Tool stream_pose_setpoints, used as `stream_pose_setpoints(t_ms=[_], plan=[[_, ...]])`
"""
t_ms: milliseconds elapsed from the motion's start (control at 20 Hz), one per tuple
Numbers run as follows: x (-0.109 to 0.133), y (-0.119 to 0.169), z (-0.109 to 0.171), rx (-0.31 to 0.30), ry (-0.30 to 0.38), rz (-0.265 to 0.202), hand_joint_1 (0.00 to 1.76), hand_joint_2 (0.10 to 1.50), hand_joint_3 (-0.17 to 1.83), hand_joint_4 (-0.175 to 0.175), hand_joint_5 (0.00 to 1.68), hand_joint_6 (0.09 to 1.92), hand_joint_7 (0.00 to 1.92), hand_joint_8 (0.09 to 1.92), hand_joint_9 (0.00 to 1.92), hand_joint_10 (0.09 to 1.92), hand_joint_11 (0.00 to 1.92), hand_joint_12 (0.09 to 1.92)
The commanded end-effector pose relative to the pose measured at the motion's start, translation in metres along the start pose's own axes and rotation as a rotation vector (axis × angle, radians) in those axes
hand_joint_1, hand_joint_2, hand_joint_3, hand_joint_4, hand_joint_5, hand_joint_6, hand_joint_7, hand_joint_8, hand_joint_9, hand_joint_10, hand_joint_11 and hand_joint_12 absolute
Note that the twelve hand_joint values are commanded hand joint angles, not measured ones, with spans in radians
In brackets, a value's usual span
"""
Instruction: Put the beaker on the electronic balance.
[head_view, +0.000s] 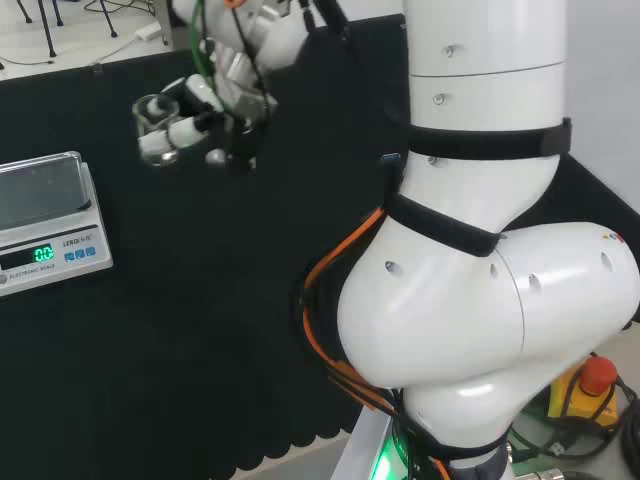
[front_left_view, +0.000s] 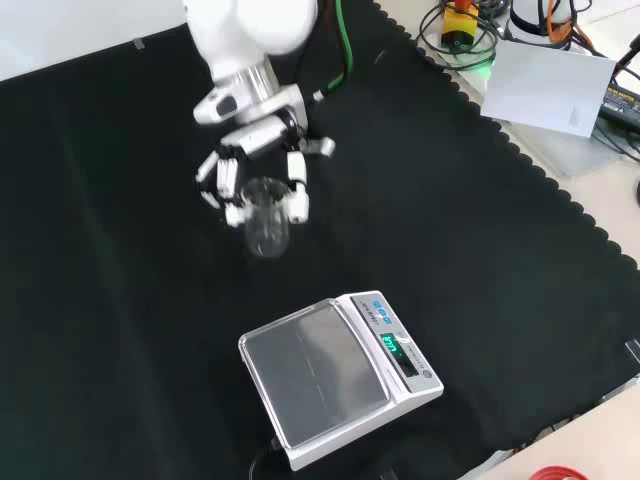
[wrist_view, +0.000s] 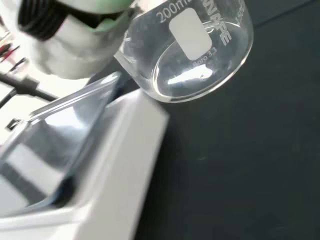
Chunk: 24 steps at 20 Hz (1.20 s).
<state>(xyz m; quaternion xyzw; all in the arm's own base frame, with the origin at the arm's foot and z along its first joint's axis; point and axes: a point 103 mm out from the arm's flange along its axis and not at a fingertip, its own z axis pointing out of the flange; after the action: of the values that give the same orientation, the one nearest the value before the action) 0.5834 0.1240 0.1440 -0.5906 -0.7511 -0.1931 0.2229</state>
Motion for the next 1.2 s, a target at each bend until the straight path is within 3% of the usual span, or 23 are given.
stream_pose_setpoints(t_ms=[50,400,550,750,1200], plan=[[0.075,0.016,0.076,0.101,0.106,-0.096,1.13,0.76,0.35,0.175,1.47,0.18,1.09,0.93,1.03,0.66,0.38,1.41],[0.133,0.029,0.091,0.125,0.155,-0.211,1.13,0.76,0.35,0.175,1.47,0.17,1.09,0.93,1.03,0.67,0.39,1.41],[0.147,0.033,0.101,0.154,0.148,-0.239,1.13,0.76,0.35,0.175,1.47,0.17,1.09,0.93,1.03,0.67,0.39,1.41],[0.143,0.039,0.119,0.187,0.136,-0.239,1.13,0.76,0.34,0.175,1.47,0.17,1.09,0.93,1.03,0.67,0.39,1.4],[0.13,0.047,0.136,0.201,0.135,-0.211,1.13,0.77,0.33,0.175,1.47,0.16,1.09,0.93,1.03,0.67,0.39,1.4]])
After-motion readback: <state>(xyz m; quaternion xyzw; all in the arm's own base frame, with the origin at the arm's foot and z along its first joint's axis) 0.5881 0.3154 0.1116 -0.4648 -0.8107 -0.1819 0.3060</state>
